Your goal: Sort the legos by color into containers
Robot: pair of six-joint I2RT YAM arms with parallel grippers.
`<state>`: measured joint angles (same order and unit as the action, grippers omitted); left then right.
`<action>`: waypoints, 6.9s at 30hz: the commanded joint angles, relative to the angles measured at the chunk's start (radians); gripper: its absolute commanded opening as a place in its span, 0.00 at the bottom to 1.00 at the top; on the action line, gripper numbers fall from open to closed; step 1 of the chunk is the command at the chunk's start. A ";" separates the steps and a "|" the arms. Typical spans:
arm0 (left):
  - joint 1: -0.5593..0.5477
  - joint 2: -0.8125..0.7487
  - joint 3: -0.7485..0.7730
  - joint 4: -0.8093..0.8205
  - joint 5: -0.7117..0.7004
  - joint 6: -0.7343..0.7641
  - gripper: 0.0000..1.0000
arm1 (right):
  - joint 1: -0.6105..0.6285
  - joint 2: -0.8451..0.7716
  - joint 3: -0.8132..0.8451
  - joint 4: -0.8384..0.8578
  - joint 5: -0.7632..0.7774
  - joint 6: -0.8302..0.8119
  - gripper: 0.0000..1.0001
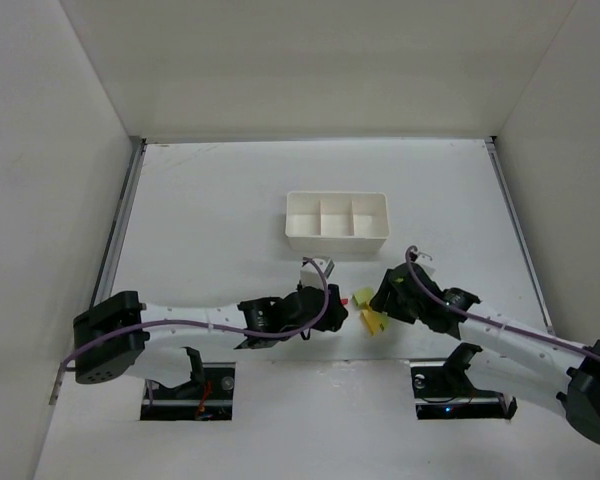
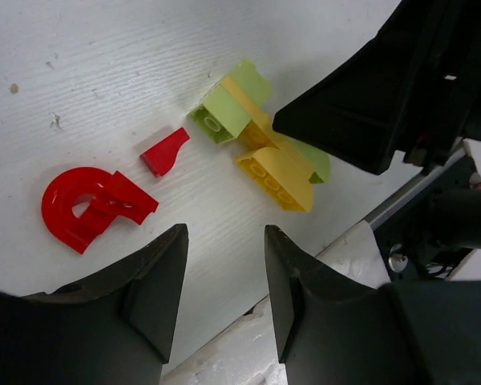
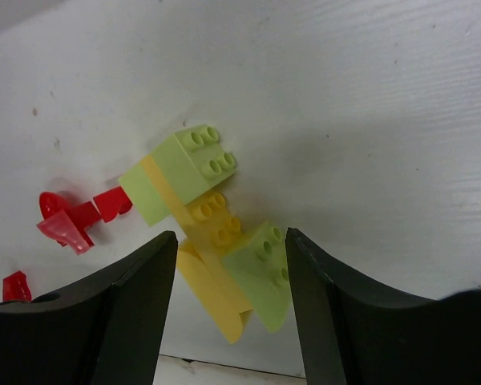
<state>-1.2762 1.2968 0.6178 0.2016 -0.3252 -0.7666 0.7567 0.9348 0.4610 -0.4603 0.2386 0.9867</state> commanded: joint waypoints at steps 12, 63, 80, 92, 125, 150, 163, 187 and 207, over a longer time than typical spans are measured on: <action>0.074 -0.106 -0.082 0.096 0.046 0.018 0.48 | 0.138 0.047 0.010 0.091 0.005 0.089 0.65; 0.127 -0.222 -0.199 0.074 0.285 0.024 0.48 | 0.046 0.424 0.251 0.164 0.096 -0.212 0.71; 0.104 -0.192 -0.196 0.090 0.273 0.026 0.52 | 0.077 0.473 0.283 0.112 0.153 -0.206 0.49; 0.073 -0.122 -0.148 0.145 0.285 0.021 0.65 | 0.056 0.398 0.300 0.109 0.120 -0.243 0.41; 0.176 0.032 -0.046 0.418 0.293 -0.171 0.58 | -0.069 0.174 0.300 0.173 -0.193 -0.244 0.41; 0.166 0.071 -0.036 0.460 0.295 -0.214 0.30 | -0.101 0.193 0.252 0.264 -0.148 -0.223 0.38; 0.186 -0.005 -0.047 0.450 0.302 -0.218 0.18 | -0.095 0.239 0.240 0.256 -0.012 -0.256 0.35; 0.536 -0.225 0.038 0.179 0.204 -0.071 0.19 | -0.159 0.144 0.189 0.246 -0.009 -0.287 0.36; 0.521 0.346 0.597 -0.241 -0.221 0.299 0.27 | -0.130 0.047 0.171 0.230 -0.002 -0.296 0.37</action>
<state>-0.7528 1.6512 1.1473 -0.0135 -0.4988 -0.5053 0.6170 0.9997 0.6384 -0.2535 0.2214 0.7029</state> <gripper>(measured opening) 0.355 0.613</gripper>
